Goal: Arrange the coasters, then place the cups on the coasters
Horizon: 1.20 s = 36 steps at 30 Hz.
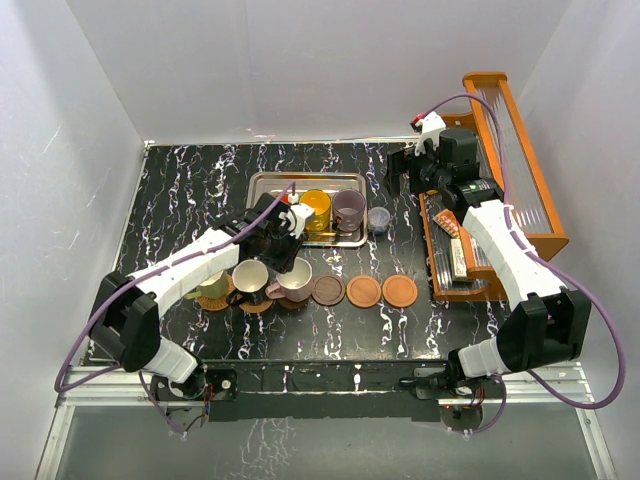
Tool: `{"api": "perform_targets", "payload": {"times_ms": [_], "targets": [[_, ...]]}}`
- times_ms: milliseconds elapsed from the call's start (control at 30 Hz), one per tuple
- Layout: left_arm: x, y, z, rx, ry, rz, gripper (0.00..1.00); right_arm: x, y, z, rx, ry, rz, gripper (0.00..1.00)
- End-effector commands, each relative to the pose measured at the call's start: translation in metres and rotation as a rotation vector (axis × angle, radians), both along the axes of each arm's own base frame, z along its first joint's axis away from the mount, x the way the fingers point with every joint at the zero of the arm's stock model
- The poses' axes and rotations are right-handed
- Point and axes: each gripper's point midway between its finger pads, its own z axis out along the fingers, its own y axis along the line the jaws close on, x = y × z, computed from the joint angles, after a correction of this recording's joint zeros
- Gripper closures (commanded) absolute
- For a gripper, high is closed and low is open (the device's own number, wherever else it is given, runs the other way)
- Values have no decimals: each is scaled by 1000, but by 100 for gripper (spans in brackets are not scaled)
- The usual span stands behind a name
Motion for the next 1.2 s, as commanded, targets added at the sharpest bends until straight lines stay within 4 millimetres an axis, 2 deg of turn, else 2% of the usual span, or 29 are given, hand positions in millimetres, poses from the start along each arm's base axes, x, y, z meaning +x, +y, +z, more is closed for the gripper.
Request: {"api": "perform_targets", "payload": {"times_ms": [0,300,600,800,1167], "targets": [[0,-10,28,-60,-48,-64,72,8,0,19,8,-78,5,2],[0,-11,23,38,1,-255,61,9,2,16,11,-68,17,2],[-1,-18,12,48,35,-382,57,5,3,21,17,-76,26,2],[-2,-17,4,69,64,-404,65,1,7,28,38,-83,48,2],[3,-19,14,55,46,-347,82,-1,8,29,44,-84,53,2]]}}
